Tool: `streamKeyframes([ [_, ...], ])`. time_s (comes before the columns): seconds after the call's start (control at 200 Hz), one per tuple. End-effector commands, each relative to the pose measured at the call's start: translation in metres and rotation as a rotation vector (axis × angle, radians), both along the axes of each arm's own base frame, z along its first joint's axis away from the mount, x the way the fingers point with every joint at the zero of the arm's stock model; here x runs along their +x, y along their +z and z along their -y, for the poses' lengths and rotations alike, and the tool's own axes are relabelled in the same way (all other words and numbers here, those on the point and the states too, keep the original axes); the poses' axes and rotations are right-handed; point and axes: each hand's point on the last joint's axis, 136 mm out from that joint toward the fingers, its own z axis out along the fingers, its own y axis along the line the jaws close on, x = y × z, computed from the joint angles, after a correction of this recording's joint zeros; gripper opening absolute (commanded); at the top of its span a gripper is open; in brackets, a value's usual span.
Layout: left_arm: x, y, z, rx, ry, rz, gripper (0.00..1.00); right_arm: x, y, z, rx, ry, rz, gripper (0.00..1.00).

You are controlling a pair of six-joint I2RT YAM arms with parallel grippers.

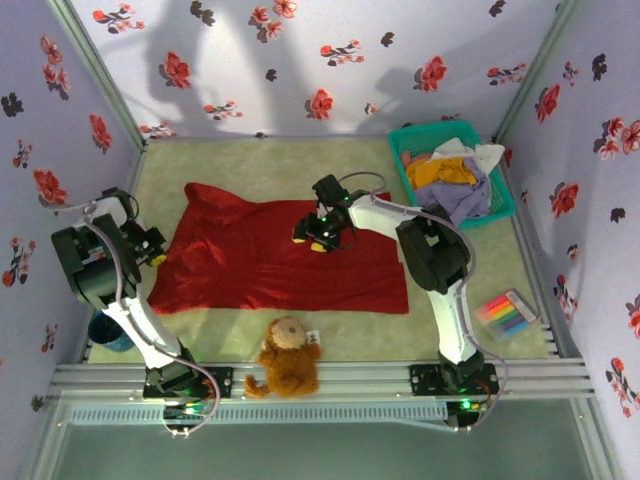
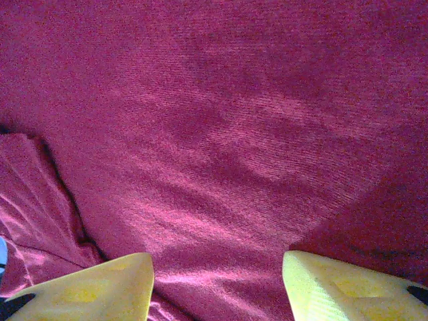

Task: Fold and stack the t-shirts

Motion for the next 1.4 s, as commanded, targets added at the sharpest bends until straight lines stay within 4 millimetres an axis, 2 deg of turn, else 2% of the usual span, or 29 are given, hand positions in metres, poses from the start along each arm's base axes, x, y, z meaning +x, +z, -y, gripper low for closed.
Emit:
streamKeyframes([
  [0.0,-0.004,0.002,-0.019,0.023,0.04,-0.018,0.0,-0.013,-0.032,0.037,-0.125,-0.075,-0.105,0.57],
  [0.2,-0.004,-0.005,-0.014,-0.02,0.051,-0.03,0.0,-0.013,-0.039,0.048,-0.141,-0.091,-0.132,0.57],
  [0.275,-0.003,-0.007,-0.012,-0.037,0.052,-0.026,0.0,-0.011,-0.035,0.047,-0.128,-0.088,-0.118,0.57],
  [0.41,0.001,0.002,-0.016,-0.028,0.056,-0.001,0.0,-0.007,-0.025,0.044,-0.116,-0.075,-0.092,0.57],
  [0.485,0.004,0.008,-0.02,-0.034,0.067,0.007,0.15,-0.004,-0.016,0.043,-0.113,-0.066,-0.068,0.57],
  [0.565,0.015,0.027,-0.016,-0.05,0.078,0.073,0.26,0.0,-0.003,0.043,-0.117,-0.053,-0.036,0.58],
  [0.64,0.029,0.057,-0.013,-0.034,0.089,0.183,0.39,0.003,0.009,0.045,-0.129,-0.043,-0.01,0.58],
  [0.765,0.056,0.092,-0.002,-0.095,0.11,0.304,0.42,0.01,0.025,0.042,-0.123,-0.032,0.016,0.58],
  [0.91,0.098,0.104,0.018,-0.16,0.077,0.363,0.45,0.017,0.039,0.036,-0.091,-0.028,0.031,0.6],
  [1.05,0.14,0.094,0.039,-0.171,0.015,0.382,0.46,0.027,0.06,0.034,-0.076,-0.032,0.074,0.61],
  [1.125,0.162,0.083,0.051,-0.177,-0.018,0.391,0.47,0.036,0.067,0.04,-0.095,-0.042,0.091,0.61],
  [1.215,0.183,0.072,0.064,-0.179,-0.057,0.389,0.47,0.051,0.07,0.056,-0.138,-0.067,0.105,0.61],
  [1.395,0.201,0.054,0.08,-0.176,-0.105,0.38,0.47,0.08,0.079,0.097,-0.236,-0.131,0.147,0.61],
])
